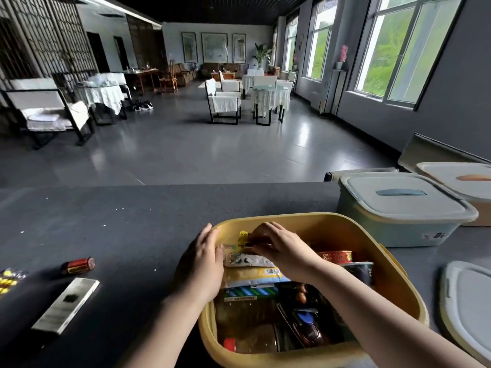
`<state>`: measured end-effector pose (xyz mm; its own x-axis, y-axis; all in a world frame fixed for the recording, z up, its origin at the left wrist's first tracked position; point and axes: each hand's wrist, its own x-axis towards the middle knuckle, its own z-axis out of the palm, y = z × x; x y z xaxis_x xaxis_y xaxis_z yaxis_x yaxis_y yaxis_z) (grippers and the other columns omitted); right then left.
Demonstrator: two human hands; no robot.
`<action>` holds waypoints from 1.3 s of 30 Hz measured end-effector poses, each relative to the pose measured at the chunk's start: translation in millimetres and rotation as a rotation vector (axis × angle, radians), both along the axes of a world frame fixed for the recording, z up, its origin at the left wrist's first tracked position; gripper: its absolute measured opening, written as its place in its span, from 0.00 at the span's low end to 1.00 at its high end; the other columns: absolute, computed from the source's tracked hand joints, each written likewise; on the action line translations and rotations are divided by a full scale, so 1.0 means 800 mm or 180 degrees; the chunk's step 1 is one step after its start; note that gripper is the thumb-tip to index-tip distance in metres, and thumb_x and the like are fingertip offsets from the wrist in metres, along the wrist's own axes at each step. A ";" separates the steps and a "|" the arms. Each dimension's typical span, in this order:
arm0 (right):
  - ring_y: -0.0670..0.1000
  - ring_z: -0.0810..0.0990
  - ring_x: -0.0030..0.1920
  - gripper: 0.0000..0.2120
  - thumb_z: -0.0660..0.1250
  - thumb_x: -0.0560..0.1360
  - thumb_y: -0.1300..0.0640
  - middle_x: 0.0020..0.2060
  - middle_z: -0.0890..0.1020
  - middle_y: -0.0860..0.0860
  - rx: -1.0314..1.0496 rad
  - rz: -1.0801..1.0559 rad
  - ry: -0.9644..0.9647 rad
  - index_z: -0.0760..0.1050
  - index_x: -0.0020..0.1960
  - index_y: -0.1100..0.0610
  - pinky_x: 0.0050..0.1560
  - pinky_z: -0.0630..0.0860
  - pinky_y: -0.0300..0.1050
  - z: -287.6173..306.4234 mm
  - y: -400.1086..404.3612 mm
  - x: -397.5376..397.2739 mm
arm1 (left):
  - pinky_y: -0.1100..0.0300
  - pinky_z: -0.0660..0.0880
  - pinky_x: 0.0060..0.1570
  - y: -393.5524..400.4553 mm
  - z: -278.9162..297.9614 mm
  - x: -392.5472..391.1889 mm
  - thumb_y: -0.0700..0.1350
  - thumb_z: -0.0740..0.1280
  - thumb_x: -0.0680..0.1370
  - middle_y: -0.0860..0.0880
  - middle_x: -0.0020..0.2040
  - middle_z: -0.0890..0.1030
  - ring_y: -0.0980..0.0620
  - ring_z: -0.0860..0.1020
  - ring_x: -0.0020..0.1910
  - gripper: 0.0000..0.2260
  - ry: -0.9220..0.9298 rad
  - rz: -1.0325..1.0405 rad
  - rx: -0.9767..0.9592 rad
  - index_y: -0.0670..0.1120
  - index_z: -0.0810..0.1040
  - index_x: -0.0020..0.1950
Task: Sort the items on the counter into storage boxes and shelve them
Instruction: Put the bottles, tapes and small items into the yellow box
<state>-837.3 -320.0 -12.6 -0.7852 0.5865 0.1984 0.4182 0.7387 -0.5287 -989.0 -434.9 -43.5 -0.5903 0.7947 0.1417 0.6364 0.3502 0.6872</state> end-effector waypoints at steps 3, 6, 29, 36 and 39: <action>0.47 0.72 0.62 0.12 0.64 0.77 0.49 0.59 0.76 0.43 0.0329 0.0284 -0.0282 0.73 0.60 0.47 0.61 0.67 0.45 -0.027 0.002 -0.009 | 0.58 0.58 0.71 -0.001 0.000 0.000 0.47 0.54 0.83 0.55 0.77 0.58 0.54 0.59 0.74 0.19 0.0205 0.0081 0.0009 0.50 0.63 0.74; 0.45 0.69 0.64 0.14 0.63 0.78 0.49 0.63 0.74 0.40 0.0450 0.0298 -0.0369 0.71 0.63 0.44 0.62 0.65 0.43 -0.044 0.005 -0.010 | 0.58 0.59 0.70 -0.002 0.003 0.001 0.46 0.54 0.83 0.55 0.76 0.60 0.54 0.61 0.73 0.18 0.0233 0.0125 0.0039 0.51 0.64 0.74; 0.52 0.74 0.59 0.14 0.67 0.75 0.52 0.59 0.79 0.50 0.0716 -0.0460 0.0544 0.75 0.61 0.49 0.54 0.69 0.45 0.012 -0.021 -0.013 | 0.79 0.67 0.49 -0.046 -0.002 0.013 0.42 0.58 0.82 0.50 0.64 0.71 0.64 0.72 0.57 0.14 -0.1380 0.0493 0.1224 0.47 0.69 0.68; 0.41 0.75 0.52 0.13 0.65 0.73 0.57 0.52 0.75 0.32 -0.0114 0.0379 0.2007 0.74 0.54 0.43 0.47 0.73 0.38 0.036 -0.192 -0.121 | 0.55 0.70 0.63 -0.182 -0.098 -0.084 0.39 0.64 0.78 0.53 0.60 0.77 0.50 0.75 0.62 0.13 -0.0864 0.1890 0.1003 0.50 0.75 0.62; 0.42 0.76 0.54 0.15 0.67 0.70 0.63 0.50 0.77 0.36 -0.0578 0.0618 0.1654 0.76 0.53 0.47 0.54 0.71 0.35 -0.029 -0.243 -0.179 | 0.57 0.68 0.64 -0.237 -0.110 -0.134 0.38 0.68 0.75 0.49 0.63 0.77 0.49 0.74 0.63 0.17 -0.0297 0.2071 0.0701 0.45 0.76 0.63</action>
<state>-980.2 -514.5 -35.7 -0.7082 0.5022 0.4962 -0.0639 0.6543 -0.7535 -1096.4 -624.9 -131.4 -0.9547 0.2335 0.1845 0.2791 0.4868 0.8277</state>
